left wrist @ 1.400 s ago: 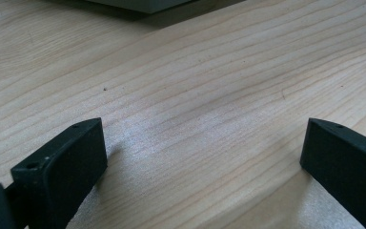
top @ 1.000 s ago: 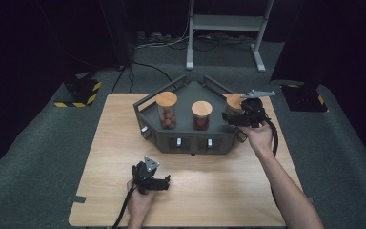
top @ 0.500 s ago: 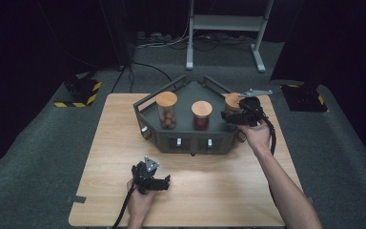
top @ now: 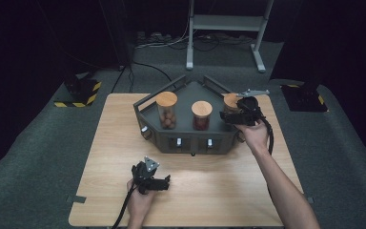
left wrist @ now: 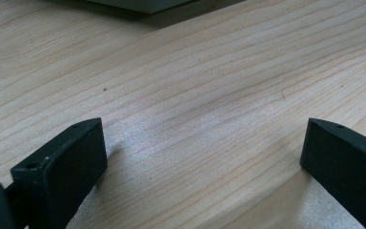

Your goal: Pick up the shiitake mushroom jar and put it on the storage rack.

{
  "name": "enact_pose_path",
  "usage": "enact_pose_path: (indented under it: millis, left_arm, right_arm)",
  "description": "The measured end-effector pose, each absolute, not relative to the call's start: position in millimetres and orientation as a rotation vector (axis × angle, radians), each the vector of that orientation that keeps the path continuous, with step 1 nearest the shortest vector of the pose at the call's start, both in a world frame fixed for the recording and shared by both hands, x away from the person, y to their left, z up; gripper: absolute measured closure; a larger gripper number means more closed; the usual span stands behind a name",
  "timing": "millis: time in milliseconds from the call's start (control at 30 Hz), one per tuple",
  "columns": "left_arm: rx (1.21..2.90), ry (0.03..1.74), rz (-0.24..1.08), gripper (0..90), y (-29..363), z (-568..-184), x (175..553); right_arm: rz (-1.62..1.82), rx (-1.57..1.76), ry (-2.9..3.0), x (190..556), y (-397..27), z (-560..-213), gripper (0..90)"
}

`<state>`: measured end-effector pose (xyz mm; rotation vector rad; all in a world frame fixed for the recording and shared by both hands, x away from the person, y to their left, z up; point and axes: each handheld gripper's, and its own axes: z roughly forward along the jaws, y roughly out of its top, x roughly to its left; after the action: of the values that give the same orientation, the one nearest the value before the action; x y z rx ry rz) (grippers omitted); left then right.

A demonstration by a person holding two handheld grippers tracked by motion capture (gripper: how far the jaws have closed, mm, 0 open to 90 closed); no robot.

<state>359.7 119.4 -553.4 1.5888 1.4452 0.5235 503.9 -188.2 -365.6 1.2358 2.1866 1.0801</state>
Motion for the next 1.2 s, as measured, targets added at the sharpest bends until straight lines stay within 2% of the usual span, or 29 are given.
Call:
enact_pose_path:
  millis: [1200]
  left_arm:
    - [1.587, 1.445, 0.524, 1.8, 119, -553, 360]
  right_arm:
    - [1.061, 1.260, 2.189, 511, -187, -381, 25.1]
